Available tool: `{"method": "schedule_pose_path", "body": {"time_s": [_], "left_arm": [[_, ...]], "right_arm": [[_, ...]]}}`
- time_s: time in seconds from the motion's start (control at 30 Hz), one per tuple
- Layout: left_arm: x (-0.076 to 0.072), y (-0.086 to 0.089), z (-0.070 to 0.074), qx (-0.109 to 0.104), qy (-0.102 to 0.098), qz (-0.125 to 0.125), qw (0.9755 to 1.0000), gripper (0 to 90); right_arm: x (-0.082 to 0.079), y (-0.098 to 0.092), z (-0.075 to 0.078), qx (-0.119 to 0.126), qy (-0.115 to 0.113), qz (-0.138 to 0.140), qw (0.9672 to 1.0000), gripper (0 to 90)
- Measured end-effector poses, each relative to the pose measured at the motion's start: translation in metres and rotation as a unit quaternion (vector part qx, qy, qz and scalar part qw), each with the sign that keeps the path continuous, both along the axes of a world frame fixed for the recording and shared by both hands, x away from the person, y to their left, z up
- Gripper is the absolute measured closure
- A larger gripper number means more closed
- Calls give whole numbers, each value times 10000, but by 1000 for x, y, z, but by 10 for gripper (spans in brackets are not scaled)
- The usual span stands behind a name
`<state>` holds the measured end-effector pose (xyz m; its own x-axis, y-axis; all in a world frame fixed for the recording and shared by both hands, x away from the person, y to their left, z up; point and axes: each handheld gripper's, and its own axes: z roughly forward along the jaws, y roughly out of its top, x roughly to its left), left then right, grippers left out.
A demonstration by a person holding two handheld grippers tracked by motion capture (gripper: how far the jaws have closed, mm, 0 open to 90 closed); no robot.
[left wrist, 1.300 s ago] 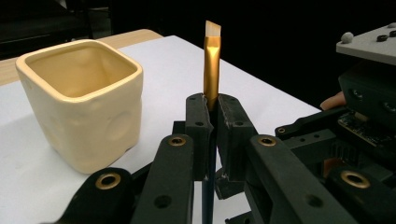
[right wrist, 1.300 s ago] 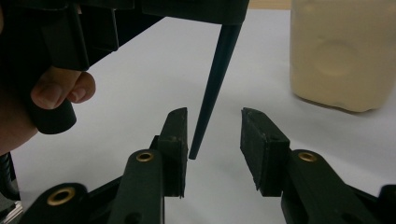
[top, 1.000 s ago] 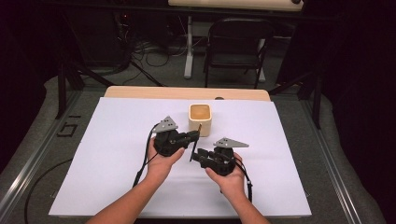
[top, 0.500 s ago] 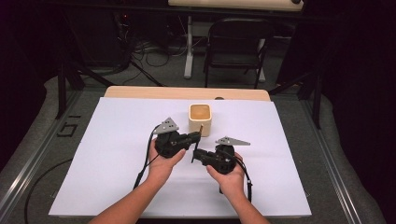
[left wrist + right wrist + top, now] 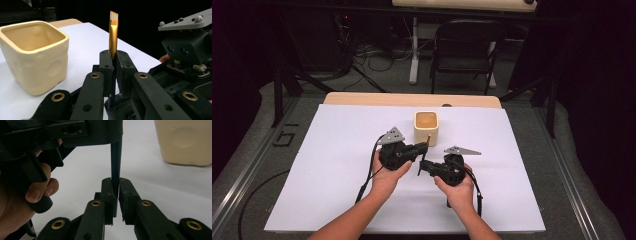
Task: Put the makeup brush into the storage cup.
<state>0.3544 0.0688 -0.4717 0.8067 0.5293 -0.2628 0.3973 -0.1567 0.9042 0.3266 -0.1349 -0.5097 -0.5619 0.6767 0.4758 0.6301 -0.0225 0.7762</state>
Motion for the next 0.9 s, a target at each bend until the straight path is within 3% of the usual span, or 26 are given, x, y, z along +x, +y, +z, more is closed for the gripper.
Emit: {"method": "schedule_pose_path", "body": {"time_s": [0.47, 0.9], "left_arm": [[-1, -1, 0, 51, -28, -10, 10000, 840], [1, 0, -1, 36, 39, -59, 10000, 777]], "right_arm": [[0, 0, 0, -18, 10, 47, 10000, 846], [-2, 3, 2, -424, -227, 107, 9988, 849]]}}
